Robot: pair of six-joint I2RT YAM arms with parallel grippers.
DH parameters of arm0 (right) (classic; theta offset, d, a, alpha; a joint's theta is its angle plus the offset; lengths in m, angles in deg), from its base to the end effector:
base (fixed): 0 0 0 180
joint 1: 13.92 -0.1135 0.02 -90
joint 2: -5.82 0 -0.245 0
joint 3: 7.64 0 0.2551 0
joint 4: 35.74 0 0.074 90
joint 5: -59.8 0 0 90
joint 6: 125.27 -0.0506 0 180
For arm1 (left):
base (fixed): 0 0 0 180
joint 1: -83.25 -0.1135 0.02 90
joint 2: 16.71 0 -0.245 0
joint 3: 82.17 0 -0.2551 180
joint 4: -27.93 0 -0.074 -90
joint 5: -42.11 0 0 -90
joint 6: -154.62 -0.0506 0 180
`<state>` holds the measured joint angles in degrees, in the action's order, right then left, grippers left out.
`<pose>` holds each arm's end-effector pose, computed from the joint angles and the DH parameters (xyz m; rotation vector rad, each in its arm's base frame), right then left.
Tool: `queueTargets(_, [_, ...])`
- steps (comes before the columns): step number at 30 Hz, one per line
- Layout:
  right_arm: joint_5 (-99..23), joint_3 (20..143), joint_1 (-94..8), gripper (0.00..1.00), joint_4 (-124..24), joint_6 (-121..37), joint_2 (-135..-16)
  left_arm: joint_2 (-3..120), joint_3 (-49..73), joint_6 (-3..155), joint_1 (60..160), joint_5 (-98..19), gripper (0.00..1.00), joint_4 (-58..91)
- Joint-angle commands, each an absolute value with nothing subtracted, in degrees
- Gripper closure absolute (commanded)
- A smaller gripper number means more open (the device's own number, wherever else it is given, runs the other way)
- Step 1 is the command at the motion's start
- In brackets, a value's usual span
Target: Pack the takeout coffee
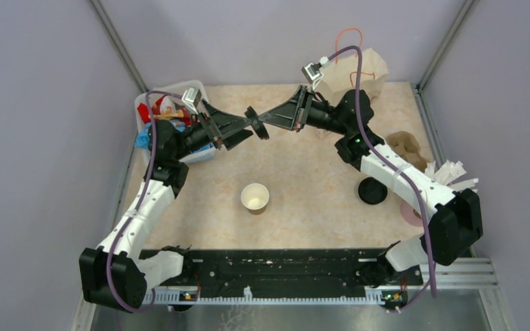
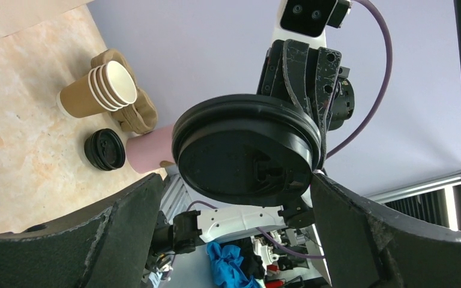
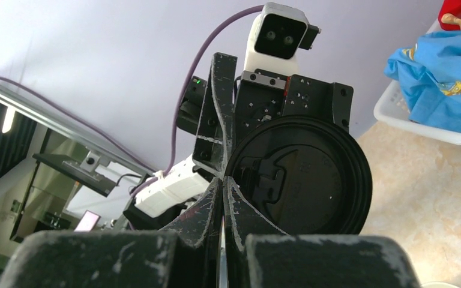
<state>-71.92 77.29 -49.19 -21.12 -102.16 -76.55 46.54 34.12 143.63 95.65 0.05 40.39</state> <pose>0.2656 0.2291 0.4007 -0.3295 1.6174 1.8980 0.2556 -0.0947 0.3585 -0.1238 1.7109 -1.8110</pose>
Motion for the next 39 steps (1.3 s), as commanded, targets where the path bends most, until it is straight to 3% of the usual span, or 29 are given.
queueTargets(1, [-72.6,78.4,-50.0,1.0,-16.1,-103.6,-77.4,45.5,34.8,144.4,95.6,0.0,0.02,44.9])
queueTargets(26, [-71.7,76.3,-50.0,1.0,-16.6,-102.3,-77.8,45.1,35.0,145.6,95.6,-1.5,0.03,45.0])
queueTargets(39, [-72.0,76.7,-50.0,1.0,-17.4,-101.9,-78.5,44.7,34.9,143.8,95.6,-2.9,0.21,40.7])
